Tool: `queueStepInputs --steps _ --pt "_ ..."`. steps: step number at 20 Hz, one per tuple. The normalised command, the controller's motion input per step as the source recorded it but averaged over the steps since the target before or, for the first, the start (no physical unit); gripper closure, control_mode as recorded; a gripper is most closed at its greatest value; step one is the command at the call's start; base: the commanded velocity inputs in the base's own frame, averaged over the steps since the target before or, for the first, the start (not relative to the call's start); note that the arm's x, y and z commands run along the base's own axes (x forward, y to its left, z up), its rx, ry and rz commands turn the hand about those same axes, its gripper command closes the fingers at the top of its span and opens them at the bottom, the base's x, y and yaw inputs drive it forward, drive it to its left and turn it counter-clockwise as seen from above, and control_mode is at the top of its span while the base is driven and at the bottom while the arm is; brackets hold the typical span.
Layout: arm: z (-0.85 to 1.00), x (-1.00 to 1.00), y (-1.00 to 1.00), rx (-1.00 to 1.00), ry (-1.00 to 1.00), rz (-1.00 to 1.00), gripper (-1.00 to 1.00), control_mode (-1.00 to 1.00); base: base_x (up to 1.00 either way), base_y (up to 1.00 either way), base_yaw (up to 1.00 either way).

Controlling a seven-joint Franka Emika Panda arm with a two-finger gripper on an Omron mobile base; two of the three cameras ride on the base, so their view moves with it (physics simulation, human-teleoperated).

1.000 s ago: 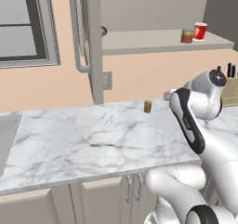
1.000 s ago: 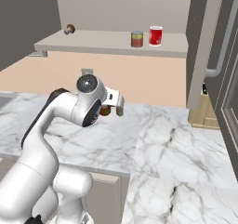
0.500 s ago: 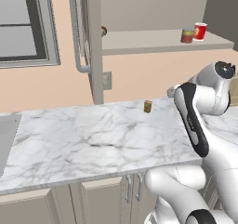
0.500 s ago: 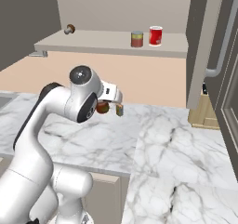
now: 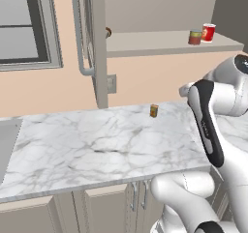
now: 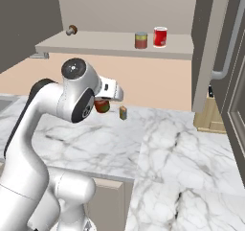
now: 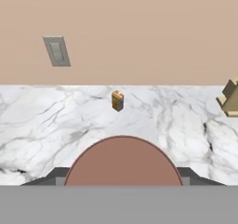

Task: Pick the cans from the counter and place them in their designated side in the cabinet.

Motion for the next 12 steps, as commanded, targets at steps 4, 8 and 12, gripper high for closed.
queueStepInputs --steps 4,8,12 --pt "0.36 -0.12 0.0 -0.02 -0.01 0.0 1.0 -1.0 0.0 0.0 0.0" --pt "0.33 -0.01 0.0 -0.01 -0.01 0.0 1.0 -1.0 0.0 0.0 0.0" --pt "0.3 0.0 0.0 -0.01 -0.06 0.0 1.0 -1.0 0.0 0.0 0.0"
